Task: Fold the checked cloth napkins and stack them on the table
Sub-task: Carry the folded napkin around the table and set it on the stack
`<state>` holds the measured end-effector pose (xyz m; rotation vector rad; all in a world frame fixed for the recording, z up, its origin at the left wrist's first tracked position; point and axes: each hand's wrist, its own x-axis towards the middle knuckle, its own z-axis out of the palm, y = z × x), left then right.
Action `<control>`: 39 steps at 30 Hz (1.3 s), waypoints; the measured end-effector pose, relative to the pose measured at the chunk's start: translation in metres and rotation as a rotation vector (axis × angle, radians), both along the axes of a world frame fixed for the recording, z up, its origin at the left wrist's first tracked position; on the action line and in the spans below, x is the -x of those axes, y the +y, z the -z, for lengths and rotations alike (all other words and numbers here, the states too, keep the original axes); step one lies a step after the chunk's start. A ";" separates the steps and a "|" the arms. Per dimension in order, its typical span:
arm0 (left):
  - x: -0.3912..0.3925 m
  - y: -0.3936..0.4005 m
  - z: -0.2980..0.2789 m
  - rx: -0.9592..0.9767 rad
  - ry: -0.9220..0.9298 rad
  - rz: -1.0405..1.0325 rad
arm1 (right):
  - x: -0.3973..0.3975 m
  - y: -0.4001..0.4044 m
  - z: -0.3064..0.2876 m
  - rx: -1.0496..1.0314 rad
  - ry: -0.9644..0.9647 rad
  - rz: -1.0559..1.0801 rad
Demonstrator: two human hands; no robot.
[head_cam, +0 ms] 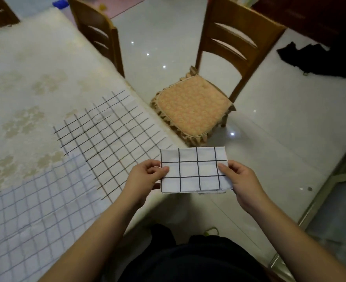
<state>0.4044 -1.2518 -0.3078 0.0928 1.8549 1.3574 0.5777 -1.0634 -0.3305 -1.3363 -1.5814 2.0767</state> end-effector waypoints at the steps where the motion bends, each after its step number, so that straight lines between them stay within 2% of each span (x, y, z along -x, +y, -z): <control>1: -0.012 0.012 -0.001 -0.003 -0.016 0.013 | -0.016 0.008 -0.002 -0.015 0.003 0.014; 6: -0.059 0.069 -0.003 0.022 -0.056 0.193 | -0.088 0.047 -0.007 -0.052 0.001 0.136; 15: -0.096 0.150 -0.009 -0.009 -0.096 0.262 | -0.149 0.082 -0.014 -0.023 0.019 0.342; 19: -0.086 0.182 -0.004 0.013 -0.049 0.316 | -0.148 0.104 -0.009 -0.057 0.003 0.363; 30: -0.032 0.305 0.005 -0.006 -0.168 0.441 | -0.103 0.204 -0.025 -0.087 -0.053 0.425; 39: -0.010 0.393 -0.020 -0.109 -0.047 0.593 | -0.081 0.277 -0.042 -0.155 -0.034 0.534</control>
